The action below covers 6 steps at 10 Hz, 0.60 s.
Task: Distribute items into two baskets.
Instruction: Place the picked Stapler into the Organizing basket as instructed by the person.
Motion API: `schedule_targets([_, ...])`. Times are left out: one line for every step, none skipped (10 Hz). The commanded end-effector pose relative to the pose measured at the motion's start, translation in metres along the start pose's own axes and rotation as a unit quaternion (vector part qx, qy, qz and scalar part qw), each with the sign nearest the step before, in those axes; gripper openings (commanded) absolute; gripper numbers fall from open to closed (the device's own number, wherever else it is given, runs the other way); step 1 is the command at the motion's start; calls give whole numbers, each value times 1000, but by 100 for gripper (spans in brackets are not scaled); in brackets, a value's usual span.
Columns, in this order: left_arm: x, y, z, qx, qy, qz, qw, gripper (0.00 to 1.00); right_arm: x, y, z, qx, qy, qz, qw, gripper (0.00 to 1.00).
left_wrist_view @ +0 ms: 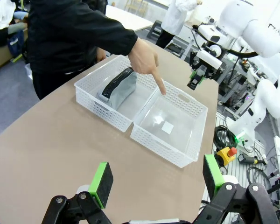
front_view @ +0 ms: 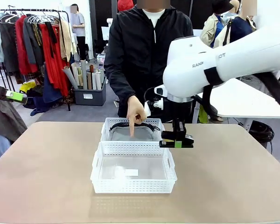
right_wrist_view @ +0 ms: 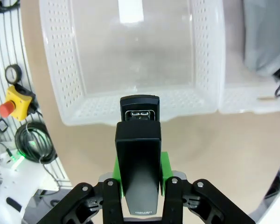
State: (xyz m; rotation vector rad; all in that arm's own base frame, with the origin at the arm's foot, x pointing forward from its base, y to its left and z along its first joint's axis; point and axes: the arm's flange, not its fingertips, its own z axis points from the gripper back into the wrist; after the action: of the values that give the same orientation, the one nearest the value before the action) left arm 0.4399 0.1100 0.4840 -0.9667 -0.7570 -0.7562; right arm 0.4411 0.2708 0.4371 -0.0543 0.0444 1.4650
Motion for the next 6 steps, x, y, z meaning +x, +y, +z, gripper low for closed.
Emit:
schedule_targets([1, -1, 1, 1, -1, 0, 1000, 100, 24, -3, -1, -14, -13, 7, 1000, 0])
schedule_targets([1, -1, 1, 1, -1, 0, 1000, 100, 37, 0, -5, -18, -27, 14, 999, 0])
schedule_targets([1, -1, 1, 1, -1, 0, 1000, 100, 47, 4, -9, -22, -33, 16, 999, 0])
schedule_targets([1, -1, 1, 1, -1, 0, 1000, 100, 58, 9, -13, -31, -36, 19, 999, 0])
schedule_targets([1, -1, 1, 1, -1, 0, 1000, 100, 66, 11, -16, -39, -40, 23, 998, 0])
schedule_targets([1, -1, 1, 1, -1, 0, 1000, 100, 76, 13, -22, -42, -49, 28, 998, 0])
